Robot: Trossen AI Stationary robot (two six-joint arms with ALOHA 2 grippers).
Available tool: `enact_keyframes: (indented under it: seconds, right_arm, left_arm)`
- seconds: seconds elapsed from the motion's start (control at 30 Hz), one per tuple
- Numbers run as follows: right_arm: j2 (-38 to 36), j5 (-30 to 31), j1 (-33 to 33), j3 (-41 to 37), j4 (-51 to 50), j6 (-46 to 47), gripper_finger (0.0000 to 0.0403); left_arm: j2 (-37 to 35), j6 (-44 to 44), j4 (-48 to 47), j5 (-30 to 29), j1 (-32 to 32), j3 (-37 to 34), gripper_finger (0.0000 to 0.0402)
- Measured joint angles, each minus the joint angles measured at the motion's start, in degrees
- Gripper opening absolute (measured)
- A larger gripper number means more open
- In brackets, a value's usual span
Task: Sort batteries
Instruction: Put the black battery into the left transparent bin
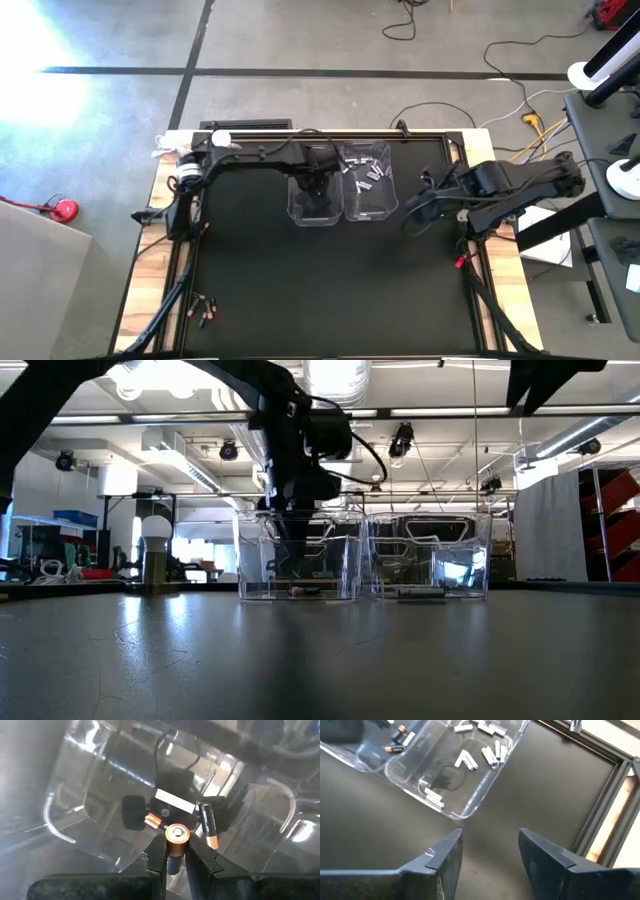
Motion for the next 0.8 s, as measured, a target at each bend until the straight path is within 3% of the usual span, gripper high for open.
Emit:
enact_keyframes:
  seconds: [0.13, 0.47, 0.8]
  right_arm:
    - [-1.4, 0.0, 0.0, 1.1, 0.0, -0.8, 0.0181]
    - [-2.5, 0.9, 0.0, 3.3, -0.1, -4.1, 0.0185]
    - [-2.5, 1.5, 0.0, 3.8, 0.7, -4.7, 0.0181]
  left_arm:
    - [2.0, 0.1, 0.1, 1.3, -0.3, 0.0, 0.0029]
    - [2.5, -12.7, 1.2, 0.9, 1.5, 0.0, 0.0029]
    - [2.5, -13.2, 1.5, 1.2, 1.7, -0.5, 0.0029]
